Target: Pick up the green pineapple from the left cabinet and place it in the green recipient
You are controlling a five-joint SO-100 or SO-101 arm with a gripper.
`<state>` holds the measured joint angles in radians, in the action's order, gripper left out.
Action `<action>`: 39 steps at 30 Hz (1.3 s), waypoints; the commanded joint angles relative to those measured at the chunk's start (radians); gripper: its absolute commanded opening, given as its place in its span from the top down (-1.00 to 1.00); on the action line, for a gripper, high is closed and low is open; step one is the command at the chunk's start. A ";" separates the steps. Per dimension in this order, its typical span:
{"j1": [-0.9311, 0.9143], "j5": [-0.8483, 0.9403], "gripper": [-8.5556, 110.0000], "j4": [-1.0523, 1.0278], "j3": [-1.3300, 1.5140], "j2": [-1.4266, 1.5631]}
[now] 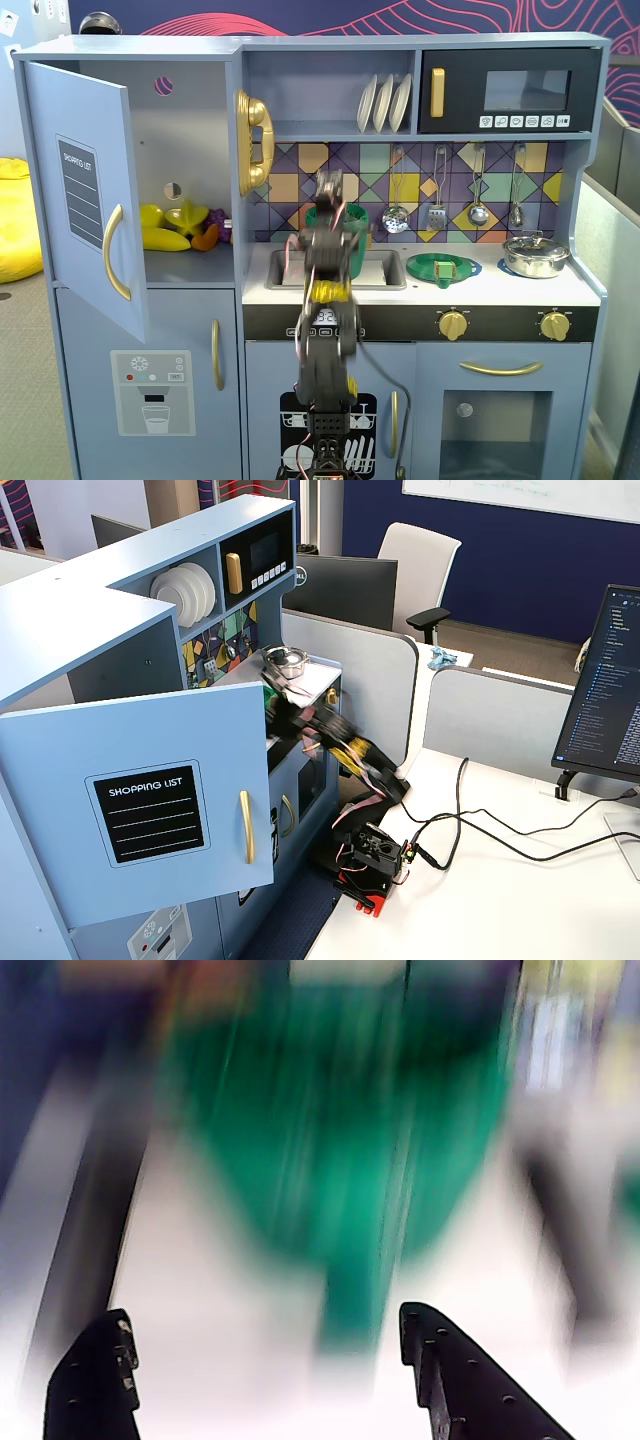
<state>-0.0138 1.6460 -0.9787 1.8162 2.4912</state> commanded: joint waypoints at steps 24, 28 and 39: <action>-0.048 -0.081 0.70 -0.371 1.181 0.595; -0.026 -0.101 0.70 -0.540 1.181 0.672; -0.087 -0.120 0.69 -0.554 1.181 0.687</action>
<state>-0.0798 1.4772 -1.3484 2.9882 3.1845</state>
